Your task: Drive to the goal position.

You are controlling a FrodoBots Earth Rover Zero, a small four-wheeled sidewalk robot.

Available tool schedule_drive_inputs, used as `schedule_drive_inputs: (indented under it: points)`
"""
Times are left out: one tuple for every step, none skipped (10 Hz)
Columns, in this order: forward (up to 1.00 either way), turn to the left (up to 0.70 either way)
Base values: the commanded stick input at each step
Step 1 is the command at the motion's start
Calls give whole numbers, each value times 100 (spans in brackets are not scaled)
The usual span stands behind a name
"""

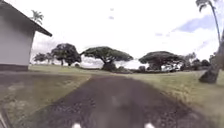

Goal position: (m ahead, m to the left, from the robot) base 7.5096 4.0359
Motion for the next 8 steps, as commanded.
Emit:
schedule_drive_inputs:
  points:
    - [70,0]
    - [70,0]
    - [70,0]
    - [70,0]
    - [70,0]
    - [70,0]
    - [70,0]
    - [70,0]
